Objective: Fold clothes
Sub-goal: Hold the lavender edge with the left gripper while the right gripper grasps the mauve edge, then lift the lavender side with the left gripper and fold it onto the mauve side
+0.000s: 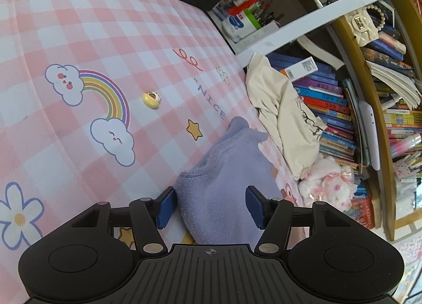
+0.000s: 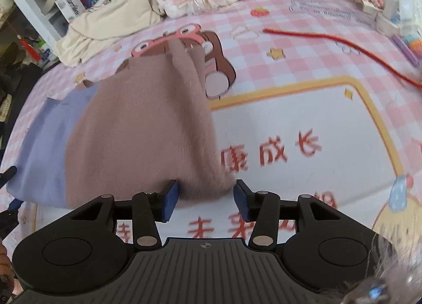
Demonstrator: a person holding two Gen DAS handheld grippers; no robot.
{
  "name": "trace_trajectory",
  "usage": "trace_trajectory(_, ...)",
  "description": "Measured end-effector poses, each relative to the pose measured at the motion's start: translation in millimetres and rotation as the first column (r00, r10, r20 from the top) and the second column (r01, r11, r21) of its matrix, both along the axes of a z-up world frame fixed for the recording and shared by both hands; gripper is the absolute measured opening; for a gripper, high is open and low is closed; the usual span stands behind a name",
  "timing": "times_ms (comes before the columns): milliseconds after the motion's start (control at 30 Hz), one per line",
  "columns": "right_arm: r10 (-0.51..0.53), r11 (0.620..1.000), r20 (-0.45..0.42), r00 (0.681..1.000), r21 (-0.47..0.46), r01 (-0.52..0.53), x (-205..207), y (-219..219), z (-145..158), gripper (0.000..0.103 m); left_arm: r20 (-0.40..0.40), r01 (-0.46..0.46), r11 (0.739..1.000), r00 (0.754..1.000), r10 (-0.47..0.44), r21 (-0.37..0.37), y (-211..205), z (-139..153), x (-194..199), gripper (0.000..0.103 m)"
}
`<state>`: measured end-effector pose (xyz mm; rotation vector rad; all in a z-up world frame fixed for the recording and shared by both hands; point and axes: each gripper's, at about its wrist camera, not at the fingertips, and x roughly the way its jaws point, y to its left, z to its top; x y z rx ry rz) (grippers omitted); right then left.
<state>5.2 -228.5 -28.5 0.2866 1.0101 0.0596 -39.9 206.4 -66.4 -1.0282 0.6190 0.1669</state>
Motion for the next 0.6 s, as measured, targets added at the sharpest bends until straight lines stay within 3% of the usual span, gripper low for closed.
trace_trajectory(333, 0.209, 0.976, 0.122, 0.97, 0.042, -0.215, 23, -24, 23, 0.045, -0.033, -0.094, 0.992, 0.995, 0.097, 0.084, -20, 7, 2, 0.058)
trace_trajectory(600, 0.287, 0.951, 0.095, 0.953, 0.093, -0.296, 49, -47, 7, 0.046, -0.082, -0.166, 0.977, 0.981, 0.178, 0.134, -31, 12, 6, 0.048)
